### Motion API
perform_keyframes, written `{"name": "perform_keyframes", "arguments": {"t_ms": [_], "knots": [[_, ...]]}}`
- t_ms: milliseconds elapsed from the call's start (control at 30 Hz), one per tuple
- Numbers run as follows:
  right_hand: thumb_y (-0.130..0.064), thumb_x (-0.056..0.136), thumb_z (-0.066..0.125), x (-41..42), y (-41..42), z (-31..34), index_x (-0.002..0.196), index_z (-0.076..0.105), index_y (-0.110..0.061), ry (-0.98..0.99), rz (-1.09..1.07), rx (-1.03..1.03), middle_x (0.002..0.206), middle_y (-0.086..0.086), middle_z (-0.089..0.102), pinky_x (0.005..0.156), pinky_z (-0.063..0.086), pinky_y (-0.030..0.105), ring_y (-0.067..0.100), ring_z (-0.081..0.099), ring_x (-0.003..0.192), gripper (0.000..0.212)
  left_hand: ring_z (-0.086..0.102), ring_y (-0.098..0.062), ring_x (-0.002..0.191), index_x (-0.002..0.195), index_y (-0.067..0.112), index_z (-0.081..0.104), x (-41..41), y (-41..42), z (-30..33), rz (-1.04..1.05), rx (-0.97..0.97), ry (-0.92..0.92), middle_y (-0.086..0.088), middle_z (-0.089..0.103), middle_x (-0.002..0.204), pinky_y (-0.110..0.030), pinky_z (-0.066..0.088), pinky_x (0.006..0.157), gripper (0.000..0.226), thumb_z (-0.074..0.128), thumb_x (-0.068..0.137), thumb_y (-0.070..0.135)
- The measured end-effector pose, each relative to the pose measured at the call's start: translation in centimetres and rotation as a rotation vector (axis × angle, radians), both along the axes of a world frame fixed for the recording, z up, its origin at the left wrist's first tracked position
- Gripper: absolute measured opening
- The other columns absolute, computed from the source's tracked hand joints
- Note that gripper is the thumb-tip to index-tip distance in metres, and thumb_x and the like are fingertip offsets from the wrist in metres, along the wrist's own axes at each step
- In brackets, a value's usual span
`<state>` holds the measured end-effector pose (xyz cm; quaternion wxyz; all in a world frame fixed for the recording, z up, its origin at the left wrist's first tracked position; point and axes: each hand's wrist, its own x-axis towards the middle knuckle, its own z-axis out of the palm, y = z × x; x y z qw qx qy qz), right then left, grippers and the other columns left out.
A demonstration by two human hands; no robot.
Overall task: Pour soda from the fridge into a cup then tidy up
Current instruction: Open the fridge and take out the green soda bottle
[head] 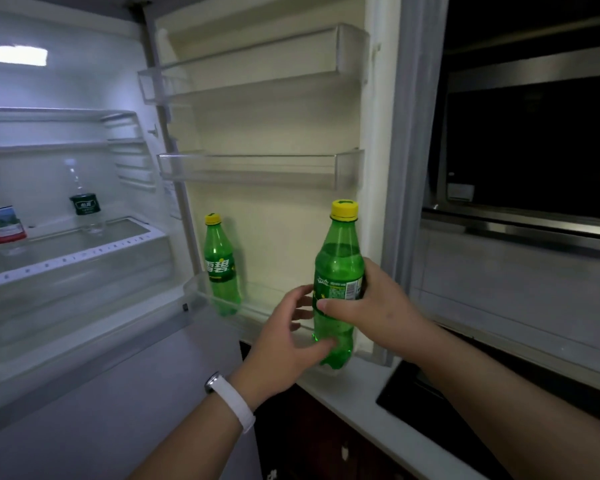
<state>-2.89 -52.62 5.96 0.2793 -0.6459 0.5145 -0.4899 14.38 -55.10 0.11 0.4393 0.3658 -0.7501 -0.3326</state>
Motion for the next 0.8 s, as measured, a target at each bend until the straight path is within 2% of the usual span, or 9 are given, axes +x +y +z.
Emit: {"name": "perform_keyframes", "arguments": {"t_ms": [33,100,167,233,433,600,667,733,800], "knots": [[-0.028,0.065,0.086,-0.3,0.5,-0.1,0.107,0.057,-0.028,-0.003,-0.002,0.004,0.093,-0.009,0.070,0.074,0.058,0.027,0.002,0.068,0.082,0.051,0.057,0.002,0.112,0.122,0.065,0.039,-0.7,0.5,0.1,-0.020,-0.011,-0.012,0.029,0.058,0.121,-0.025,0.044,0.097,0.073,0.080,0.069,0.036],[-0.027,0.065,0.086,-0.9,1.5,-0.3,0.106,0.056,-0.029,0.012,-0.002,0.014,0.092,-0.009,0.069,0.072,0.057,0.026,0.000,0.067,0.080,0.050,0.058,-0.002,0.115,0.131,0.052,0.039,-2.1,1.4,0.1,-0.050,-0.018,0.005,0.024,0.060,0.124,-0.027,0.045,0.099,0.076,0.081,0.073,0.029],[-0.028,0.064,0.086,-1.3,2.3,-0.6,0.106,0.056,-0.031,0.028,-0.001,0.020,0.092,-0.010,0.069,0.072,0.058,0.028,0.000,0.067,0.080,0.052,0.061,-0.004,0.113,0.135,0.037,0.040,-3.2,2.2,0.2,-0.057,-0.011,0.056,0.017,0.062,0.123,-0.022,0.048,0.094,0.078,0.082,0.074,0.016],[-0.031,0.062,0.086,-1.7,3.0,-1.0,0.107,0.055,-0.032,0.030,-0.004,0.024,0.093,-0.010,0.069,0.073,0.058,0.029,-0.001,0.067,0.081,0.055,0.064,-0.005,0.109,0.135,0.031,0.041,-4.2,2.9,0.3,-0.050,0.002,0.093,0.012,0.065,0.120,-0.018,0.050,0.087,0.078,0.081,0.073,0.006],[-0.045,0.059,0.083,-2.9,4.2,-1.9,0.113,0.051,-0.036,0.095,0.024,0.066,0.097,-0.014,0.067,0.077,0.058,0.033,-0.001,0.065,0.086,0.064,0.067,-0.004,0.100,0.122,0.033,0.050,-5.8,5.0,-0.2,0.024,0.020,0.146,0.012,0.070,0.107,-0.018,0.053,0.079,0.067,0.078,0.074,-0.005],[-0.052,0.067,0.080,-4.5,4.8,-1.7,0.123,0.045,-0.035,0.095,0.150,0.116,0.109,-0.014,0.064,0.084,0.056,0.031,-0.001,0.063,0.097,0.068,0.069,-0.009,0.098,0.120,0.028,0.055,-6.5,6.1,-0.4,0.058,0.047,0.185,0.011,0.072,0.106,-0.024,0.055,0.078,0.061,0.078,0.073,-0.005],[-0.055,0.073,0.074,-5.7,5.0,-1.1,0.132,0.042,-0.032,0.077,0.184,0.116,0.123,-0.012,0.058,0.089,0.053,0.028,0.001,0.060,0.106,0.071,0.070,-0.008,0.094,0.118,0.027,0.055,-6.5,6.5,0.0,0.069,0.040,0.193,0.009,0.072,0.103,-0.024,0.056,0.076,0.059,0.081,0.073,-0.001],[-0.064,0.073,0.062,-7.2,4.7,-0.5,0.140,0.037,-0.029,0.099,0.156,0.092,0.134,-0.009,0.051,0.093,0.048,0.027,0.006,0.054,0.115,0.080,0.068,-0.003,0.091,0.115,0.029,0.055,-6.6,6.8,0.4,0.094,0.027,0.204,0.010,0.071,0.100,-0.018,0.054,0.073,0.059,0.083,0.072,0.001],[-0.071,0.070,0.054,-9.0,3.8,-0.3,0.142,0.035,-0.028,0.124,0.064,0.068,0.135,-0.008,0.048,0.093,0.045,0.028,0.010,0.051,0.120,0.086,0.067,0.001,0.093,0.114,0.033,0.054,-6.6,6.9,0.7,0.119,0.023,0.211,0.015,0.069,0.101,-0.013,0.052,0.074,0.060,0.084,0.072,0.003]]}}
